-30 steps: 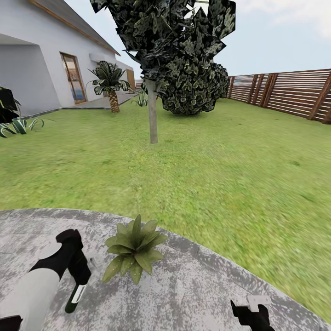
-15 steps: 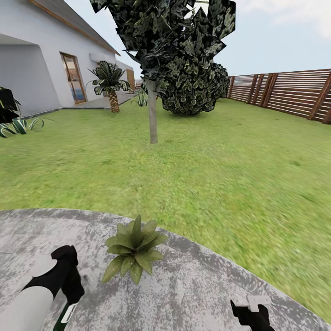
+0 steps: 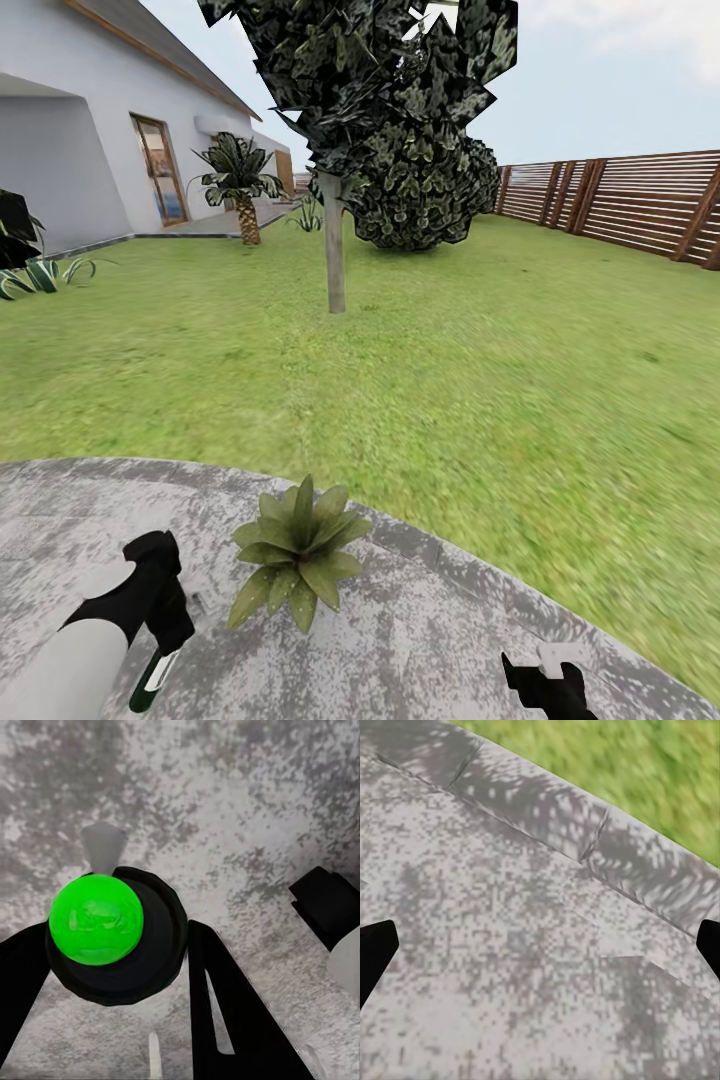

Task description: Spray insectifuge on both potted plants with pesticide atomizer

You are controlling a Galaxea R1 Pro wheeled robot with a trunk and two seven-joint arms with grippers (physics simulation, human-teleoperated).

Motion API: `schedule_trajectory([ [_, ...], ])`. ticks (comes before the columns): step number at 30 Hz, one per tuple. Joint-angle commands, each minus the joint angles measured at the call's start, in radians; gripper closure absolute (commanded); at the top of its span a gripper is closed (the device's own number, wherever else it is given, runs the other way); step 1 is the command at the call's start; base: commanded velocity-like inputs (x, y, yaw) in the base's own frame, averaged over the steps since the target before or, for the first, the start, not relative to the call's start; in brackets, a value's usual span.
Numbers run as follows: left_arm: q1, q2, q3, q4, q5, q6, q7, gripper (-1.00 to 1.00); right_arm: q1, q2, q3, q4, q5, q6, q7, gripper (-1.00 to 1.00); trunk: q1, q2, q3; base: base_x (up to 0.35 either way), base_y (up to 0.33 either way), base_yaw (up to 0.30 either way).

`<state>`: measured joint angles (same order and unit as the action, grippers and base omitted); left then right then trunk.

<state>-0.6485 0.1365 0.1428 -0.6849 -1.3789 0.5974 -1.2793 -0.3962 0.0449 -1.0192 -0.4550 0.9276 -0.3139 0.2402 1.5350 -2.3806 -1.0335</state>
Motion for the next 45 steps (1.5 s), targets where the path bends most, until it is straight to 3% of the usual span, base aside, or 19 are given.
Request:
schedule_trajectory([
  [1, 0.002, 0.000, 0.004, 0.003, -0.003, 0.009, 0.008, 1.00, -0.001, 0.001, -0.009, -0.002, 0.005, -0.004, 0.008, -1.00, 0.000, 0.000, -0.001, 0.000, 0.000, 0.000],
  [10, 0.007, 0.004, 0.006, 0.098, -0.003, 0.004, 0.030, 1.00, -0.001, 0.001, -0.009, -0.002, 0.005, -0.003, 0.008, -1.00, 0.000, 0.000, -0.001, 0.000, 0.000, 0.000],
  [12, 0.006, -0.013, 0.007, 0.093, -0.003, 0.005, 0.034, 1.00, -0.001, 0.001, -0.009, -0.001, 0.005, -0.003, 0.008, -1.00, 0.000, 0.000, -0.001, 0.000, 0.000, 0.000],
  [16, 0.006, -0.027, 0.013, 0.100, 0.001, 0.005, 0.195, 1.00, -0.001, 0.001, -0.009, -0.001, 0.005, -0.003, 0.008, -1.00, 0.000, 0.000, -0.001, 0.000, 0.000, 0.000],
  [20, 0.004, -0.022, 0.056, 0.102, 0.019, 0.004, 0.234, 1.00, -0.001, 0.001, -0.009, -0.001, 0.005, -0.003, 0.008, -1.00, 0.000, 0.000, -0.001, 0.000, 0.000, 0.000],
  [23, -0.008, -0.030, 0.063, 0.100, 0.066, 0.004, 0.202, 1.00, -0.001, 0.001, -0.009, -0.001, 0.006, -0.003, 0.008, -1.00, 0.000, 0.000, -0.001, 0.000, 0.000, 0.000],
  [28, -0.019, -0.032, 0.053, 0.094, 0.067, -0.001, 0.061, 1.00, -0.001, 0.001, -0.009, 0.000, 0.006, -0.003, 0.008, -1.00, 0.000, 0.000, -0.001, 0.000, 0.000, 0.000],
  [31, -0.015, -0.020, 0.050, 0.097, 0.061, -0.011, 0.049, 1.00, 0.000, 0.001, -0.009, 0.001, 0.006, -0.003, 0.008, -1.00, 0.000, 0.000, -0.001, 0.000, 0.000, 0.000],
  [32, -0.012, -0.002, 0.050, 0.100, 0.052, -0.059, 0.047, 1.00, 0.000, 0.001, -0.009, 0.001, 0.007, -0.002, 0.008, -1.00, 0.000, 0.000, -0.001, 0.000, 0.000, 0.000],
  [34, -0.006, 0.012, 0.050, 0.104, 0.051, -0.103, 0.048, 1.00, 0.000, 0.001, -0.009, 0.001, 0.007, -0.002, 0.008, -1.00, 0.000, 0.000, -0.001, 0.000, 0.000, 0.000],
  [45, -0.005, 0.000, 0.055, 0.084, 0.047, -0.088, 0.060, 1.00, 0.000, 0.001, -0.009, 0.001, 0.007, -0.003, 0.008, -1.00, 0.000, 0.000, -0.001, 0.092, 0.087, 0.000],
])
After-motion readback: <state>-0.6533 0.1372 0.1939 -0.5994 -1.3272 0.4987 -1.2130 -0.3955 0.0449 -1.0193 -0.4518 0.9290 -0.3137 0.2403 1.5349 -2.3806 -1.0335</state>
